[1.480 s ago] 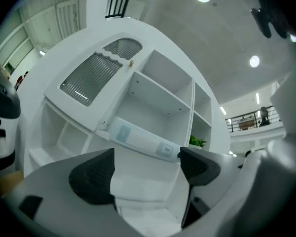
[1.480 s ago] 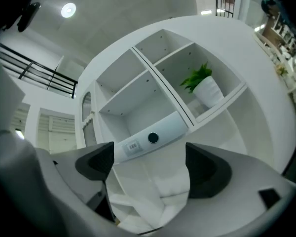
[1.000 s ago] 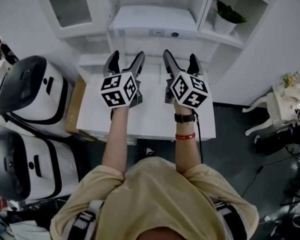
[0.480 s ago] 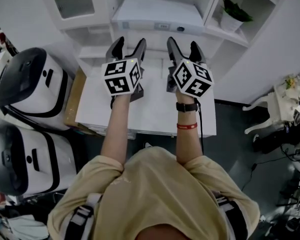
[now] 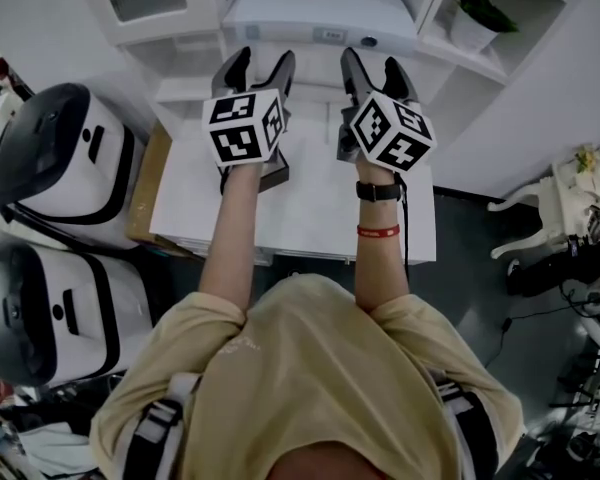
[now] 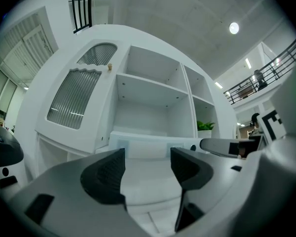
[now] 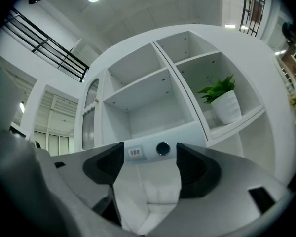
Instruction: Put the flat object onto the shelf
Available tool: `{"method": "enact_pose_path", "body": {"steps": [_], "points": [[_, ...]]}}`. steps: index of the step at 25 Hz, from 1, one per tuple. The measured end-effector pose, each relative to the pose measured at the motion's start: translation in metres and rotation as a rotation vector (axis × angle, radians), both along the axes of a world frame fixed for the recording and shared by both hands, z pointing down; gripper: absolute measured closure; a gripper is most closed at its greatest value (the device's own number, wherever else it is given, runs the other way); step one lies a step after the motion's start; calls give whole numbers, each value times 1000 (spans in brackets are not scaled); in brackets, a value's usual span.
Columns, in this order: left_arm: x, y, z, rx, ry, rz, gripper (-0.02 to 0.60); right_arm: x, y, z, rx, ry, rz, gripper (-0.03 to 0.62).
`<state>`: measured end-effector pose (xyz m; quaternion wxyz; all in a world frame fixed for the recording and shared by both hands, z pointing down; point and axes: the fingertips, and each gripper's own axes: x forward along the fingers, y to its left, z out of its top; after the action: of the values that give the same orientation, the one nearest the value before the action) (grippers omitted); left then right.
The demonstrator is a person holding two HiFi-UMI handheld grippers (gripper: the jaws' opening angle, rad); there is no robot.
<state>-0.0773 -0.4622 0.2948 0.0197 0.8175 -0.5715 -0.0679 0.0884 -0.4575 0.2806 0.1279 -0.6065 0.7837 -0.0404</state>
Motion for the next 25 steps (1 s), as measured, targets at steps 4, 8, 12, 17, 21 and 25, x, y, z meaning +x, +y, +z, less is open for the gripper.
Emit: {"method": "enact_pose_path", "body": {"steps": [4, 8, 12, 17, 21, 25], "points": [[1, -8, -4, 8, -14, 0, 279, -1, -8, -4, 6, 10, -3, 260], [4, -15, -5, 7, -24, 4, 284, -1, -16, -5, 1, 24, -7, 264], [10, -24, -4, -4, -24, 23, 284, 1, -23, -3, -7, 29, -8, 266], [17, -35, -2, -18, -35, 44, 287, 4, -34, -2, -13, 33, -7, 269], [20, -43, 2, -28, -41, 47, 288, 5, -40, 1, -19, 40, -2, 274], [21, -54, 2, -32, -37, 40, 296, 8, -49, 1, -20, 37, -6, 278]]}}
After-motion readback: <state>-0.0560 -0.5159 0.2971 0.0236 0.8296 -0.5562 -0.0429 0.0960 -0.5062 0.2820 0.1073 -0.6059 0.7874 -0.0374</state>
